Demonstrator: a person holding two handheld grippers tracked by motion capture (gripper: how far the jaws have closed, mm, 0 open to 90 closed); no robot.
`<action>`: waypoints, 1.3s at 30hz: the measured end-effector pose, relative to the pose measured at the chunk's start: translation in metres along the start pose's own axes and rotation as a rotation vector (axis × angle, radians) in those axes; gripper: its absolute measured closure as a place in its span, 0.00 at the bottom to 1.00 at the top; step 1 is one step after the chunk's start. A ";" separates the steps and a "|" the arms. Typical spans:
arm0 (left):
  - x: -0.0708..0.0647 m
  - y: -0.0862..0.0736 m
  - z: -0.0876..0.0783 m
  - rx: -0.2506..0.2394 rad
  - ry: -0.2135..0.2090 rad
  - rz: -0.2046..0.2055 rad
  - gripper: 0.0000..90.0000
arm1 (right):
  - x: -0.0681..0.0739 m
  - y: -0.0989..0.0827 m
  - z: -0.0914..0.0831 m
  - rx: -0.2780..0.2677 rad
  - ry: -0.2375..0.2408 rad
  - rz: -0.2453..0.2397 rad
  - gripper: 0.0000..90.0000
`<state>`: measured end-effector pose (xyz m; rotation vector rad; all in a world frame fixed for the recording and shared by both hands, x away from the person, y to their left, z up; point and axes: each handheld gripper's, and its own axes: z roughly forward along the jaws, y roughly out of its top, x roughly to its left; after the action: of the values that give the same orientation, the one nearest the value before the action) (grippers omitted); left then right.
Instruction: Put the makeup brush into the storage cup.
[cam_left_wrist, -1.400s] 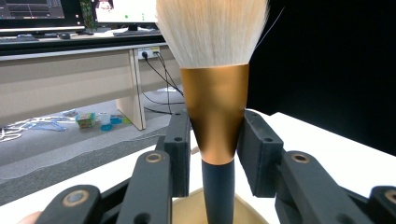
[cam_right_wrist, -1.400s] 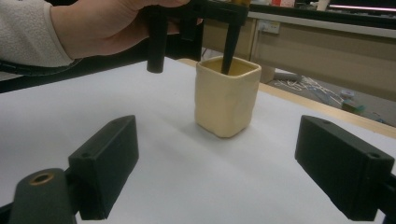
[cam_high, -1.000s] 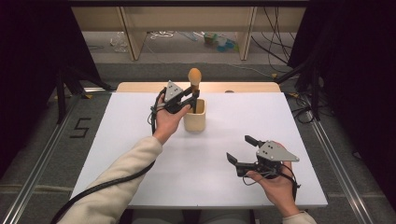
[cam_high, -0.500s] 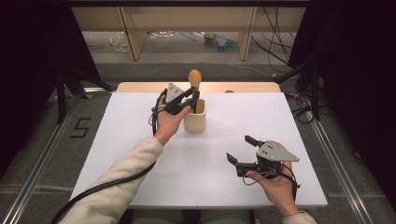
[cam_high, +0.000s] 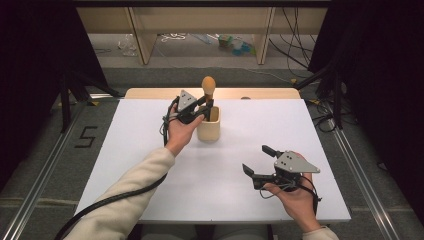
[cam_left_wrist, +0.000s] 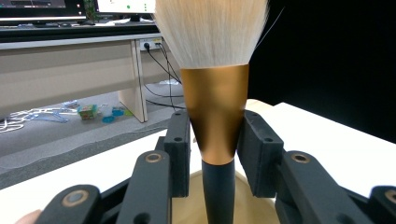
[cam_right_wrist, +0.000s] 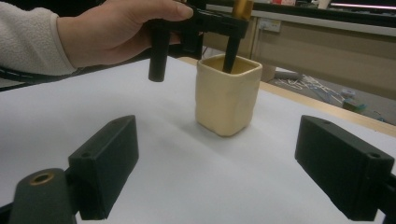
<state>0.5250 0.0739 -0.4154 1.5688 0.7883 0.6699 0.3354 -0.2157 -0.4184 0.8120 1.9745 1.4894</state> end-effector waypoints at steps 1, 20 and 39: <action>0.000 0.000 0.000 0.001 0.000 0.002 0.73 | 0.000 0.000 0.000 0.004 0.002 -0.002 0.16; -0.001 -0.004 0.001 0.008 0.002 -0.002 0.73 | 0.000 0.000 0.001 -0.005 0.007 0.001 0.16; 0.002 -0.004 0.002 0.016 -0.002 -0.016 0.72 | 0.000 0.000 0.000 0.010 0.007 0.002 0.16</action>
<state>0.5272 0.0745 -0.4196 1.5759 0.8049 0.6518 0.3355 -0.2154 -0.4188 0.8134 1.9884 1.4868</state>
